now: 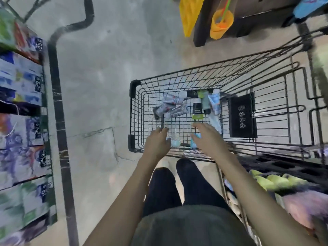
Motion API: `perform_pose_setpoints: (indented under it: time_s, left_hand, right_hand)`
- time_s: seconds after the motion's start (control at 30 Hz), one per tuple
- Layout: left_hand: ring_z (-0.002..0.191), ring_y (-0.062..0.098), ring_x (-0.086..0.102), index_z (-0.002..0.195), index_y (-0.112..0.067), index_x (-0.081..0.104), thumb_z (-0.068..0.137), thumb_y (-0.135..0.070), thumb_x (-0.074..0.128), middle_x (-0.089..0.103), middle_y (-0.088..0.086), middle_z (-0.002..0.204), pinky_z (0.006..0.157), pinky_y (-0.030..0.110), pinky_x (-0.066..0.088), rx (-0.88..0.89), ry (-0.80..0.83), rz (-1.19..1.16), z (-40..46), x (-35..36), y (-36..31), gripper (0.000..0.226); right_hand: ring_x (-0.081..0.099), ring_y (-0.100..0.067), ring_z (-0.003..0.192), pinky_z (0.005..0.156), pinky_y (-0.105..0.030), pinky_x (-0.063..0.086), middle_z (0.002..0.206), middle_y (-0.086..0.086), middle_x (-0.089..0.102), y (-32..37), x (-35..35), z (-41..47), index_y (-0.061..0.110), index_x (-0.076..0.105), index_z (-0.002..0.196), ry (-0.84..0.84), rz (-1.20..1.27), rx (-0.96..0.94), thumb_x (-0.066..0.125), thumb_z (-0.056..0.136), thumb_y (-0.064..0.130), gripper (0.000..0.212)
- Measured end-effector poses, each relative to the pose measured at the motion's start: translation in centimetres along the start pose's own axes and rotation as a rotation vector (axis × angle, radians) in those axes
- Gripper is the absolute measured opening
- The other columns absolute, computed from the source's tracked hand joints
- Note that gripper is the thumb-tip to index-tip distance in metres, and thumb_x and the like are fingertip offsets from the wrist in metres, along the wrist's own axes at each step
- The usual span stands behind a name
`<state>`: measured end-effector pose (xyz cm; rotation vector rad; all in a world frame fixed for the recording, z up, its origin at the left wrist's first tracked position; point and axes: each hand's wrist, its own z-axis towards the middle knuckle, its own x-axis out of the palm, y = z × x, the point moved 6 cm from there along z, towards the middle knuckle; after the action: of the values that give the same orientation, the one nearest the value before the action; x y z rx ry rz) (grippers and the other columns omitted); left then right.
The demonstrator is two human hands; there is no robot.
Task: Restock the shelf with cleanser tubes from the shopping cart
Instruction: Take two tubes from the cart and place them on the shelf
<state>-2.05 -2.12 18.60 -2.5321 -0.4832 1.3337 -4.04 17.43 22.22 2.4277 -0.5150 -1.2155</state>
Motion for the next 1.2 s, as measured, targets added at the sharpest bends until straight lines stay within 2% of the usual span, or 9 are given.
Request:
perform_pose_setpoints:
  time_s: [0.2,0.37,0.53,0.63,0.77,0.83,0.97,1.1,1.2]
  left_hand:
    - [0.124,0.038,0.054,0.147,-0.01,0.048,0.092,-0.005,0.057,0.055,0.017,0.137,0.099,0.05,0.05,-0.094,-0.006,-0.04,9.9,2.9,3.2,0.055]
    - [0.13,0.039,0.05,0.151,-0.009,0.043,0.086,0.007,0.054,0.05,0.02,0.145,0.108,0.051,0.047,-0.11,-0.027,0.005,18.8,6.5,6.8,0.068]
    - [0.136,0.042,0.041,0.15,-0.012,0.042,0.08,0.012,0.056,0.044,0.02,0.15,0.112,0.052,0.042,-0.069,-0.043,0.052,25.6,10.7,10.3,0.075]
    - [0.132,0.041,0.046,0.147,-0.009,0.044,0.078,0.01,0.062,0.046,0.02,0.147,0.107,0.048,0.045,0.005,-0.101,0.067,28.5,12.8,11.2,0.074]
    - [0.126,0.039,0.052,0.146,-0.006,0.044,0.081,0.003,0.07,0.052,0.02,0.14,0.09,0.046,0.054,0.038,-0.214,0.091,30.3,14.0,11.7,0.071]
    - [0.121,0.037,0.056,0.144,-0.005,0.045,0.078,0.003,0.073,0.054,0.021,0.137,0.087,0.045,0.056,0.069,-0.253,0.13,30.4,14.2,11.8,0.072]
    - [0.123,0.036,0.055,0.144,-0.007,0.045,0.083,-0.001,0.069,0.053,0.019,0.139,0.092,0.045,0.055,0.091,-0.231,0.066,30.4,14.0,12.0,0.065]
    - [0.125,0.033,0.053,0.147,-0.007,0.046,0.088,-0.006,0.063,0.051,0.019,0.14,0.096,0.04,0.05,0.06,-0.152,-0.073,29.9,12.5,11.7,0.062]
    - [0.096,0.027,0.062,0.132,-0.014,0.059,0.089,-0.016,0.067,0.061,0.011,0.117,0.073,0.031,0.051,-0.031,-0.072,-0.289,28.9,11.5,11.9,0.043]
  right_hand:
    - [0.05,-0.03,0.137,0.11,-0.041,0.043,0.153,-0.01,0.052,-1.4,5.1,11.4,0.017,0.046,0.152,0.154,-0.114,-0.05,0.059,0.104,0.026,0.051]
    - [0.054,-0.035,0.131,0.098,-0.043,0.05,0.147,-0.014,0.053,-4.2,11.5,20.9,0.021,0.045,0.151,0.166,-0.226,-0.097,0.066,0.096,0.016,0.059]
    - [0.051,-0.037,0.13,0.101,-0.047,0.049,0.138,-0.016,0.055,-6.8,16.2,28.0,0.013,0.052,0.139,0.147,-0.347,-0.16,0.074,0.085,0.005,0.059]
    - [0.054,-0.034,0.125,0.105,-0.047,0.048,0.135,-0.014,0.055,-8.3,17.7,30.6,0.017,0.052,0.142,0.084,-0.429,-0.229,0.076,0.077,-0.002,0.071]
    - [0.049,-0.037,0.124,0.098,-0.051,0.052,0.137,-0.019,0.05,-9.3,18.4,32.2,0.014,0.048,0.144,0.0,-0.513,-0.311,0.071,0.073,-0.009,0.078]
    - [0.048,-0.036,0.124,0.096,-0.051,0.052,0.136,-0.017,0.051,-9.5,18.4,32.5,0.014,0.047,0.143,-0.036,-0.56,-0.347,0.07,0.075,-0.008,0.076]
    - [0.05,-0.035,0.122,0.096,-0.051,0.049,0.131,-0.013,0.059,-9.5,18.4,32.7,0.016,0.051,0.138,-0.043,-0.584,-0.391,0.068,0.082,-0.001,0.06]
    - [0.059,-0.032,0.106,0.097,-0.049,0.049,0.111,-0.008,0.067,-9.4,18.0,32.0,0.017,0.061,0.128,0.025,-0.564,-0.417,0.066,0.085,0.014,0.043]
    - [0.064,-0.032,0.09,0.079,-0.044,0.052,0.096,-0.005,0.066,-9.6,17.6,29.5,0.019,0.065,0.111,0.201,-0.42,-0.303,0.059,0.09,0.028,0.023]
